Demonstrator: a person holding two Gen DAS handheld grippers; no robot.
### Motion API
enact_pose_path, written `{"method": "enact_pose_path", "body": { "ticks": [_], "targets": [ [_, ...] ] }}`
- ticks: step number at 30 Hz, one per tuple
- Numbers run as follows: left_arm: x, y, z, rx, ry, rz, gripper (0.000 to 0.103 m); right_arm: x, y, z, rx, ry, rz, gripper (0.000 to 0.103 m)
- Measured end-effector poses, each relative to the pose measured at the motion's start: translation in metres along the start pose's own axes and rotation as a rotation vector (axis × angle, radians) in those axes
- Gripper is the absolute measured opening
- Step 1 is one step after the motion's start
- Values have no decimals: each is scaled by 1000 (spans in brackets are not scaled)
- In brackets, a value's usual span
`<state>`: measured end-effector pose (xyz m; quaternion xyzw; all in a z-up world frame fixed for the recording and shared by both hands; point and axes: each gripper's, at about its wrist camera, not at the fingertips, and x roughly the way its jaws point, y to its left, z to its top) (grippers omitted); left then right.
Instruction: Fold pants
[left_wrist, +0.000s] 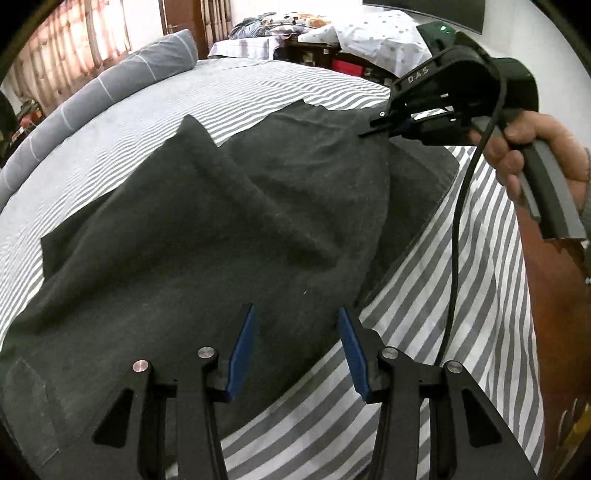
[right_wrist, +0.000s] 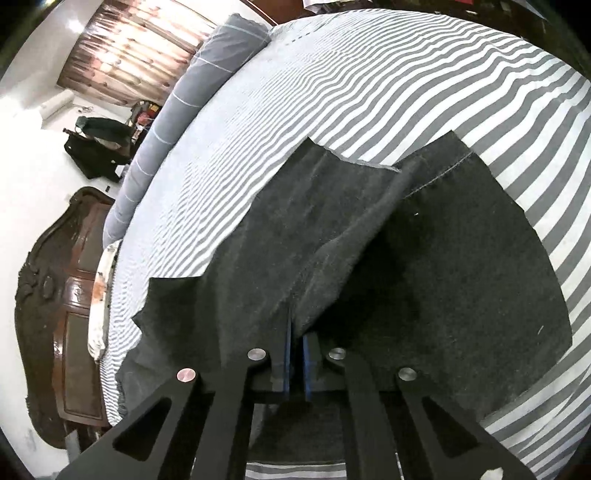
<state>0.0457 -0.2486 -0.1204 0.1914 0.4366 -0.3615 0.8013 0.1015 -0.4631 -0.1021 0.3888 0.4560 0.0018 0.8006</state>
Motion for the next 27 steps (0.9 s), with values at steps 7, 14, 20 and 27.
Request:
{"method": "enact_pose_path", "body": {
  "ticks": [7, 14, 20, 27],
  "targets": [
    [5, -8, 0, 18, 4, -14, 47, -5, 3, 4, 4, -26, 25, 5],
    [25, -14, 15, 22, 8, 56, 26, -8, -8, 1, 19, -30, 31, 9],
    [27, -8, 27, -2, 15, 23, 9, 0, -34, 16, 86, -47, -23, 15],
    [26, -11, 24, 15, 15, 22, 8, 11, -46, 43, 157, -72, -35, 8]
  ]
}}
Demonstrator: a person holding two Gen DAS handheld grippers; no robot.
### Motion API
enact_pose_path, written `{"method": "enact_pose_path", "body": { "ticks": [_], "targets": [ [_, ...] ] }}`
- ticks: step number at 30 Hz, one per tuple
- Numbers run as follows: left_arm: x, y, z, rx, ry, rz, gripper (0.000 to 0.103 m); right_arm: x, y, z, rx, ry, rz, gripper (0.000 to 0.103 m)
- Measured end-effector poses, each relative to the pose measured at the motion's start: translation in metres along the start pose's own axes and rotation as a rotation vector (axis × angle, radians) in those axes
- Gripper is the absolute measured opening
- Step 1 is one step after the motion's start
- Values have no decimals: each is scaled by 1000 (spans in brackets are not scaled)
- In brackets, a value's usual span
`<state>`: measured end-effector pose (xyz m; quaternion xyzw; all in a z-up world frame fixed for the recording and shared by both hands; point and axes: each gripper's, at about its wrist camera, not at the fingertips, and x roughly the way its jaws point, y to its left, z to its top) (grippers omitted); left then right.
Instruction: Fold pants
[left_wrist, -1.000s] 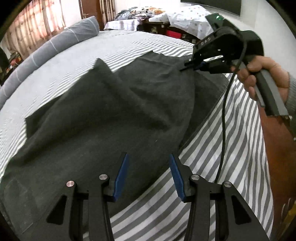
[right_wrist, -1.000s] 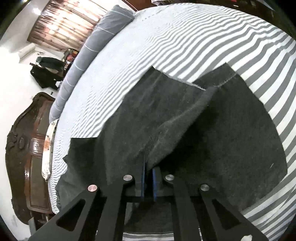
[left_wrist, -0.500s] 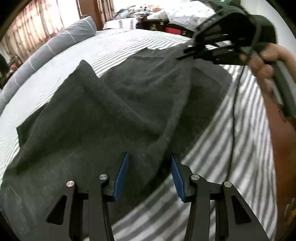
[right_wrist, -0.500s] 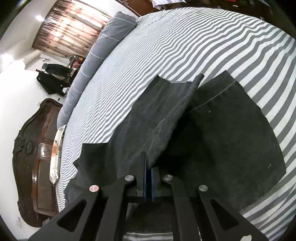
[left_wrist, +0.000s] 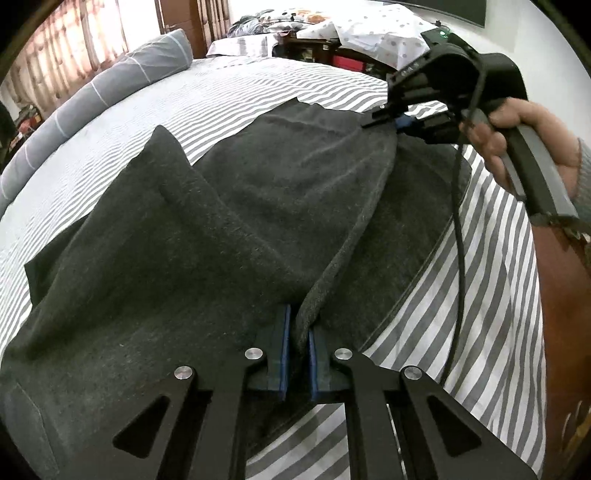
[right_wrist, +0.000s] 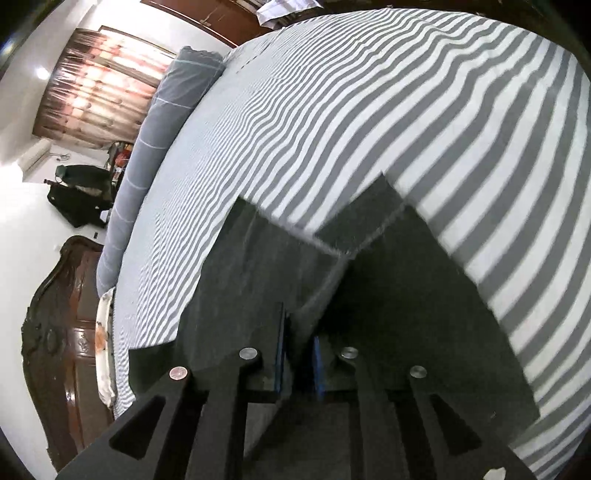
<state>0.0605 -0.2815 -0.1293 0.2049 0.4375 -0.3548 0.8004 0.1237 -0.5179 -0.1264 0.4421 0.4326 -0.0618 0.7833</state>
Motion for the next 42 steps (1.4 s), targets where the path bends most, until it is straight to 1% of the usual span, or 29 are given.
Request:
{"method": "enact_pose_path", "body": {
  "ticks": [1, 2, 5, 7, 10, 12, 14, 18, 20, 21, 23, 26, 29, 31, 33, 34, 35, 36, 37, 38, 39, 40, 41, 42],
  "targets": [
    [-1, 0, 1, 2, 0, 1, 8, -1, 4, 2, -13, -5, -8, 5],
    [-2, 0, 1, 5, -2, 0, 8, -4, 9, 3, -31, -15, -14, 4],
    [-6, -1, 4, 16, -9, -4, 8, -26, 28, -2, -105, -68, -32, 3],
    [-11, -5, 5, 37, -23, -5, 8, -45, 32, -4, -129, -107, -45, 3],
    [-22, -13, 6, 87, -49, -4, 8, -73, 28, -14, -162, -147, -93, 3],
    [-25, -16, 8, 108, -43, -27, 8, -84, 13, -25, -161, -148, -147, 3],
    [-23, -19, 6, 132, -19, -45, 8, -85, -6, -33, -131, -126, -172, 3],
    [-15, -26, -5, 183, 6, -43, 8, -74, -31, -50, -82, -81, -222, 3],
    [-16, -29, -7, 206, -1, -35, 8, -74, -34, -53, -67, -92, -224, 3],
    [-17, -29, -7, 206, -5, -38, 8, -76, -33, -52, -66, -104, -219, 3],
    [-19, -26, -6, 190, -10, -55, 8, -78, -30, -52, -81, -128, -234, 3],
    [-19, -22, -9, 165, -14, -87, 8, -74, -34, -55, -88, -117, -276, 2],
    [-23, -22, -13, 166, -24, -97, 8, -72, -40, -56, -63, -120, -275, 2],
    [-19, -23, -15, 166, -15, -97, 8, -70, -41, -58, -71, -119, -289, 2],
    [-10, -25, -16, 175, 14, -102, 9, -68, -40, -56, -71, -104, -303, 3],
    [-7, -26, -18, 184, 24, -96, 9, -68, -41, -55, -61, -95, -298, 6],
    [-5, -26, -19, 190, 34, -82, 12, -69, -41, -53, -50, -81, -294, 12],
    [-6, -26, -19, 185, 35, -83, 14, -72, -41, -52, -41, -72, -296, 17],
    [-9, -26, -19, 177, 33, -87, 17, -75, -39, -51, -39, -73, -307, 29],
    [-14, -24, -18, 161, 29, -99, 23, -82, -36, -53, -48, -84, -329, 41],
    [-20, -22, -18, 146, 20, -117, 24, -86, -34, -54, -58, -93, -342, 43],
    [-29, -18, -19, 131, 3, -138, 24, -92, -30, -57, -74, -106, -364, 43],
    [-39, -13, -21, 117, -20, -151, 26, -98, -25, -61, -94, -113, -374, 43],
    [-46, -8, -23, 106, -30, -152, 31, -103, -20, -63, -107, -117, -373, 43]
  ]
}}
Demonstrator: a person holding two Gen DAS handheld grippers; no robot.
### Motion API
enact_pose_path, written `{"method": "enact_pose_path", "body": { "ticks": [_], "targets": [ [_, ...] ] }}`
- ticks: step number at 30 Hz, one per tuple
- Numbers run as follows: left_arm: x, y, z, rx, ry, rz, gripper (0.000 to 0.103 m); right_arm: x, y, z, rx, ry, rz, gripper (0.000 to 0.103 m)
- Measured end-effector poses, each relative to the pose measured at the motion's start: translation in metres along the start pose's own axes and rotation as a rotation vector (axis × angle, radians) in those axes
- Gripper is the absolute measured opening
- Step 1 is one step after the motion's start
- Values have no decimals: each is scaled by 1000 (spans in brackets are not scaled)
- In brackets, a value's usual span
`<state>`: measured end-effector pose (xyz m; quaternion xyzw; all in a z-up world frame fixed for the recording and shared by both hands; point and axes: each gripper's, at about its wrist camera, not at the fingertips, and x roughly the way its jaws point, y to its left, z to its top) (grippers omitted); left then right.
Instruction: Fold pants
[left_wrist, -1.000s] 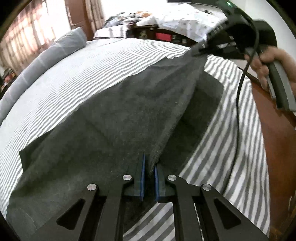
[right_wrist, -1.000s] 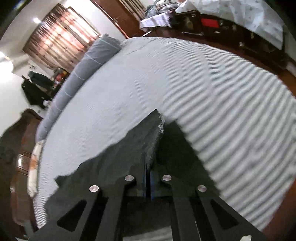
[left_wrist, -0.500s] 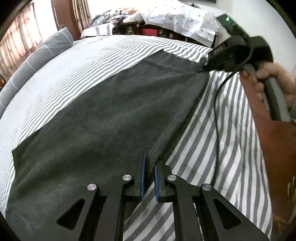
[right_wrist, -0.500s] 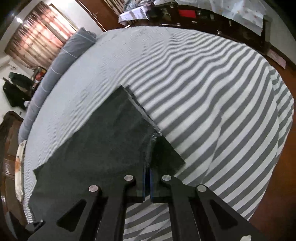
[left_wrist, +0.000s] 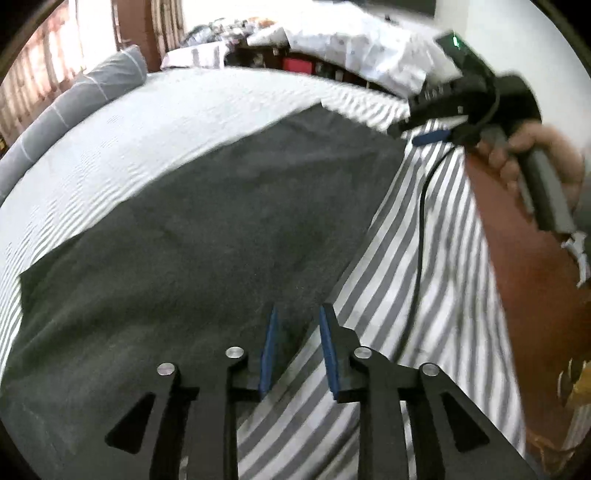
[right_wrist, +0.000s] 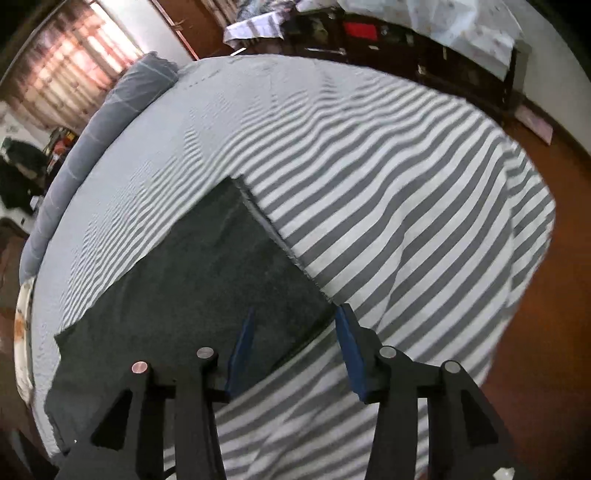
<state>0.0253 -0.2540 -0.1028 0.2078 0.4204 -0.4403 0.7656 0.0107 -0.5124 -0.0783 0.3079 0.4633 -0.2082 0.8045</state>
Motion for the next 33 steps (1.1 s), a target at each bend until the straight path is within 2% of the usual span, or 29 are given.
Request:
{"method": "enact_pose_path", "body": {
  "ticks": [4, 7, 10, 13, 15, 16, 20, 23, 26, 29, 31, 33],
  "targets": [
    [-37, 43, -20, -121, -44, 17, 35, -22, 19, -5, -36, -23, 32, 43],
    [-50, 88, -35, -230, -46, 110, 36, -30, 60, -8, -107, -34, 76, 43],
    [-56, 135, -55, -364, -15, 210, 36, -28, 98, -17, -183, -19, 138, 43],
    [-51, 168, -77, -439, 64, 287, 36, -16, 155, -29, -296, 20, 193, 43],
    [-48, 183, -97, -478, 101, 288, 36, -2, 203, -38, -389, 62, 235, 43],
    [-52, 186, -105, -482, 76, 270, 36, 4, 222, -42, -422, 81, 262, 43],
    [-61, 183, -121, -457, 77, 276, 36, 29, 299, -56, -558, 141, 334, 43],
    [-66, 183, -129, -461, 66, 250, 35, 56, 354, -60, -646, 195, 360, 43],
    [-82, 199, -137, -549, 30, 188, 33, 82, 403, -65, -716, 271, 396, 43],
    [-104, 208, -142, -565, -11, 280, 34, 106, 435, -77, -795, 337, 380, 43],
    [-120, 224, -149, -610, -42, 300, 35, 125, 452, -90, -852, 395, 363, 43],
    [-133, 243, -159, -671, -47, 338, 38, 134, 457, -102, -892, 440, 364, 35]
  ]
}}
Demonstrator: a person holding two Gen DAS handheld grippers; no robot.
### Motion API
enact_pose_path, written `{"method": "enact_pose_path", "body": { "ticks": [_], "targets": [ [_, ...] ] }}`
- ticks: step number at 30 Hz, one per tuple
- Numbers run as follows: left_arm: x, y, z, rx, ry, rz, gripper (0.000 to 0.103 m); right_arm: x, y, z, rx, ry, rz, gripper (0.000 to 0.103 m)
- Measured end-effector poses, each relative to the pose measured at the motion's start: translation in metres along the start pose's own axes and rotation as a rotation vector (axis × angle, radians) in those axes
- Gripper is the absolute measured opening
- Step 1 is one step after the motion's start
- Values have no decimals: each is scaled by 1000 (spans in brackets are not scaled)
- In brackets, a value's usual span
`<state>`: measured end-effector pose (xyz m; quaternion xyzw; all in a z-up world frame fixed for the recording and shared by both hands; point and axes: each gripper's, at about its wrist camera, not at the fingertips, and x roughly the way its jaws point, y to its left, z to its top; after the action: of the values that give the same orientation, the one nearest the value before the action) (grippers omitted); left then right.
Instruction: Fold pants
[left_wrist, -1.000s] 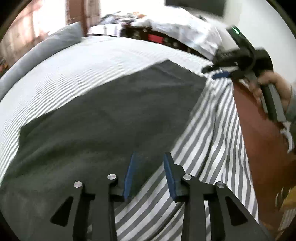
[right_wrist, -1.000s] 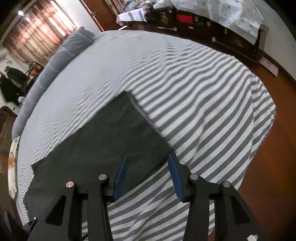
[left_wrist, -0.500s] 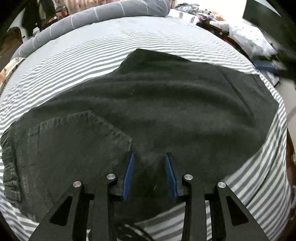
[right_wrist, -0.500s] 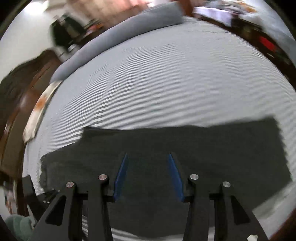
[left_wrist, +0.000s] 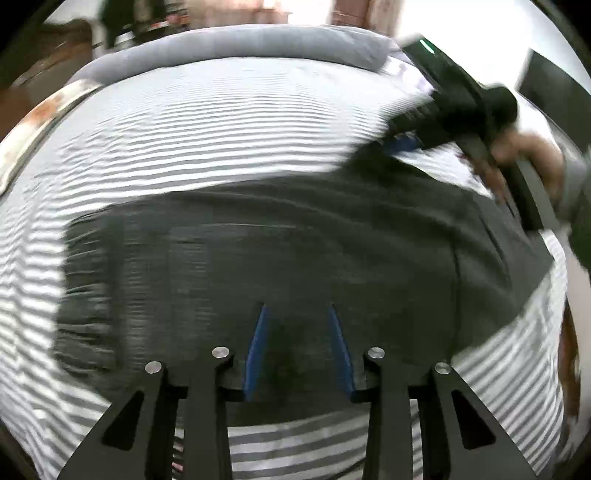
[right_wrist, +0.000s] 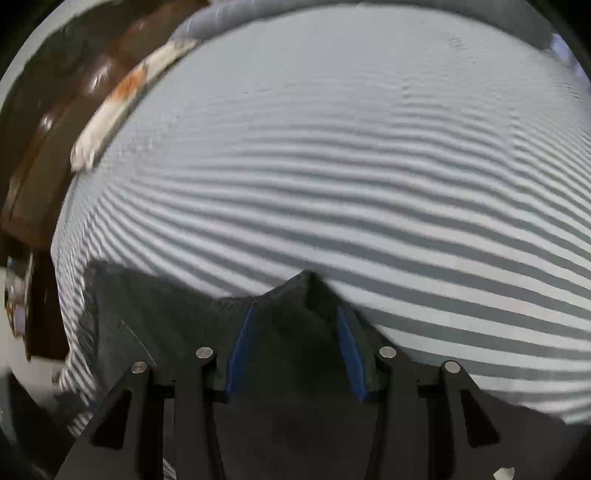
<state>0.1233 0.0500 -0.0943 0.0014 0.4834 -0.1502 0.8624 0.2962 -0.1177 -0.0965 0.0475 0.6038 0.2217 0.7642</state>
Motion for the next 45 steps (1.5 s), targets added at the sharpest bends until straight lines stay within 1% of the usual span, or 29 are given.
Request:
{"method": "enact_pose_path", "body": {
  "ticks": [1, 2, 4, 5, 7, 9, 10, 12, 15, 16, 17, 18, 20, 21, 23, 24, 26, 27, 30, 32, 33, 34, 35, 38, 41, 43, 45],
  "targets": [
    [0, 13, 2, -29, -1, 23, 39, 3, 3, -2, -21, 7, -2, 23],
    [0, 21, 2, -47, 0, 40, 40, 7, 6, -2, -42, 1, -28, 12],
    [6, 42, 4, -91, 13, 92, 41, 7, 5, 0, -27, -27, -35, 6],
    [9, 52, 4, -113, 29, 110, 41, 4, 4, 1, -19, -50, -40, 5],
    [12, 67, 2, -153, 38, 95, 41, -4, 0, 5, -5, -109, -55, 3],
    [14, 72, -1, -159, 34, 75, 41, -3, -6, 9, 11, -122, -76, 0],
    [15, 74, -3, -152, 34, 79, 41, -1, -9, 13, 20, -128, -98, 0],
    [15, 70, -8, -127, 34, 97, 41, 9, -15, 20, 45, -120, -102, 0],
    [17, 69, -8, -116, 41, 108, 41, 12, -17, 22, 61, -124, -113, 0],
    [18, 68, -7, -118, 42, 108, 41, 9, -20, 22, 71, -133, -123, 4],
    [18, 68, -6, -118, 41, 109, 41, -1, -22, 19, 87, -155, -136, 11],
    [16, 66, -7, -118, 40, 111, 41, -7, -22, 17, 96, -167, -134, 13],
    [17, 64, -5, -120, 37, 116, 41, -29, -23, 5, 141, -216, -104, 26],
    [16, 62, -4, -118, 35, 123, 41, -45, -25, -8, 168, -255, -70, 27],
    [12, 57, -3, -107, 37, 130, 44, -68, -31, -32, 206, -307, -36, 27],
    [9, 53, -3, -104, 36, 122, 46, -76, -37, -43, 223, -324, -22, 27],
    [0, 42, -1, -93, 22, 100, 48, -98, -55, -80, 290, -359, 0, 29],
    [-4, 36, -1, -84, 14, 95, 52, -104, -63, -95, 316, -369, 3, 29],
    [-12, 14, 3, -57, -3, 73, 58, -123, -97, -151, 395, -386, -29, 29],
    [-13, -4, 7, -41, 1, 48, 59, -137, -123, -188, 468, -398, -44, 29],
    [-12, -13, 8, -34, 4, 38, 60, -141, -133, -200, 504, -404, -48, 29],
    [-11, -21, 9, -27, 8, 28, 60, -147, -149, -222, 558, -418, -48, 29],
    [-8, -33, 10, -13, 16, 12, 60, -152, -160, -237, 595, -429, -51, 29],
    [0, -64, 12, 27, 40, -20, 60, -171, -203, -289, 726, -480, -84, 29],
    [7, -95, 12, 70, 52, -44, 60, -187, -243, -331, 837, -530, -100, 29],
    [13, -116, 13, 93, 56, -62, 60, -194, -263, -355, 888, -555, -117, 29],
    [18, -137, 15, 113, 62, -84, 60, -195, -275, -369, 917, -574, -120, 29]
  ]
}}
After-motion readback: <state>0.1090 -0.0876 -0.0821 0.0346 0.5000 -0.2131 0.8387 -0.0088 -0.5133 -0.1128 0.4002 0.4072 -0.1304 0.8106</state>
